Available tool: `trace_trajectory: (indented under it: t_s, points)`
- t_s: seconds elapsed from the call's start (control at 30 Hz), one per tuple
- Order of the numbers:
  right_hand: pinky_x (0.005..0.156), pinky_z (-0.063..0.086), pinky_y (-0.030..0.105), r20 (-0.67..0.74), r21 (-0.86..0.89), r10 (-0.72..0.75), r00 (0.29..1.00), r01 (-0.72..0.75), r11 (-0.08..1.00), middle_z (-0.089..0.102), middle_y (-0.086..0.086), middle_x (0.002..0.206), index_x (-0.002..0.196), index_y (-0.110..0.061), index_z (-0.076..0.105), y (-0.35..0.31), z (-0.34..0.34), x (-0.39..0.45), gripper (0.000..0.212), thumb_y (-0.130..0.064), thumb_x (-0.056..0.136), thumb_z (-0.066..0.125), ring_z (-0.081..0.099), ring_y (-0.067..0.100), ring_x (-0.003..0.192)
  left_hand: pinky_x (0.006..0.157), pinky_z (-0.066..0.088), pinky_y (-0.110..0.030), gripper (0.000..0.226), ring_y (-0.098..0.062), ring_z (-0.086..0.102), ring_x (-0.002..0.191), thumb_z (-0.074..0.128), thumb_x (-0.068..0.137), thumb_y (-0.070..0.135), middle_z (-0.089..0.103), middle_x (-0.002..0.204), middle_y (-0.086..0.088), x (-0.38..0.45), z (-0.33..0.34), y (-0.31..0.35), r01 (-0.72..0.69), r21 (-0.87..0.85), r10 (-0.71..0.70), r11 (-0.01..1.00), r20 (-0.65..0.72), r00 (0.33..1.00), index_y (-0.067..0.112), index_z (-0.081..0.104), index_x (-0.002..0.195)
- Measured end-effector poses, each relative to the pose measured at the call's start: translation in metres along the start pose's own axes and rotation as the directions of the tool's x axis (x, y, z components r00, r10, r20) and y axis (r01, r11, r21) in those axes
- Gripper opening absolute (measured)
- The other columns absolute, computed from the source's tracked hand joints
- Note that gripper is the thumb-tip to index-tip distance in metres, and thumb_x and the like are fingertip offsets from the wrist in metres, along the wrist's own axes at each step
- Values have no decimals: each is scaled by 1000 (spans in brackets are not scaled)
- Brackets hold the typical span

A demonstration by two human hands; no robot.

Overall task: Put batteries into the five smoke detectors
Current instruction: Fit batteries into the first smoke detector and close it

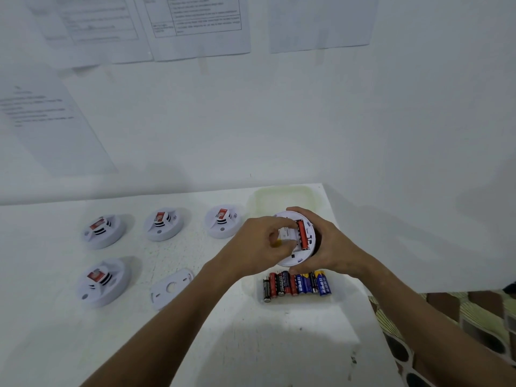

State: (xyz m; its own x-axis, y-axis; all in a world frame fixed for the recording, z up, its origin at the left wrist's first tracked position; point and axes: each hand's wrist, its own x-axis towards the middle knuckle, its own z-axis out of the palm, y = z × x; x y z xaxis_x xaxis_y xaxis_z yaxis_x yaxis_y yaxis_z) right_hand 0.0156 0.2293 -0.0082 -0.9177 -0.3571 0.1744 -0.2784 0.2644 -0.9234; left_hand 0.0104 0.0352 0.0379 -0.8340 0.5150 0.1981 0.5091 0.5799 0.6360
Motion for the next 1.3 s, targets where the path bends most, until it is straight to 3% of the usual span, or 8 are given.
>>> trace_trajectory:
  t_s: [0.3, 0.43, 0.6, 0.8, 1.0, 1.17, 1.3]
  points:
    - [93, 55, 32, 75, 36, 24, 997, -27, 999, 61, -5, 129, 141, -25, 45, -2, -4, 2, 102, 11, 57, 90, 60, 21, 120, 52, 40, -16, 31, -6, 44, 48, 63, 89, 25, 55, 53, 3, 6, -13, -8, 20, -33, -18, 999, 60, 998, 29, 66, 120]
    - [94, 55, 31, 59, 31, 14, 998, -16, 999, 61, -6, 131, 139, -25, 47, -4, -2, 3, 100, 8, 56, 91, 59, 21, 122, 55, 44, -24, 31, -5, 42, 48, 61, 91, 22, 49, 47, 11, 4, -12, -8, 10, -30, -8, 1000, 53, 999, 29, 66, 121]
    - [94, 53, 27, 48, 31, 32, 998, -33, 999, 60, -10, 131, 140, -26, 45, 0, 2, 4, 102, 6, 56, 91, 59, 17, 123, 54, 40, -22, 33, -7, 41, 48, 60, 90, 22, 53, 54, -2, 4, -10, -10, 12, -28, -11, 1000, 53, 999, 30, 65, 122]
    - [99, 53, 35, 32, 30, 35, 999, -36, 999, 59, -2, 135, 145, -19, 42, 3, 5, 4, 104, 1, 56, 93, 57, 22, 125, 51, 36, -20, 32, -7, 37, 46, 61, 90, 21, 44, 46, 11, 3, -9, -14, 25, -63, -21, 998, 62, 998, 30, 65, 120]
    - [97, 51, 25, -4, 18, 22, 1000, -22, 1000, 61, -12, 131, 139, -28, 44, 0, 7, 5, 101, -3, 54, 92, 59, 15, 123, 50, 32, -13, 32, -6, 37, 45, 57, 94, 20, 45, 45, 14, 3, -8, -15, 13, -43, -9, 999, 78, 997, 26, 61, 125]
    - [94, 52, 23, 0, 7, -1, 1000, 1, 1000, 63, -12, 126, 134, -30, 48, -3, 6, 6, 97, 8, 55, 91, 61, 13, 118, 50, 31, -14, 28, -7, 35, 49, 52, 96, 22, 41, 52, 7, 4, -7, -16, 23, -38, -19, 999, 104, 994, 29, 58, 121]
    - [91, 52, 20, 6, 10, 0, 1000, 0, 1000, 64, -13, 124, 132, -31, 49, -4, 5, 7, 97, 7, 54, 91, 62, 11, 116, 51, 39, -13, 20, -3, 45, 53, 51, 97, 19, 55, 58, 15, 3, -8, -13, 40, -81, -30, 996, 121, 992, 30, 56, 113]
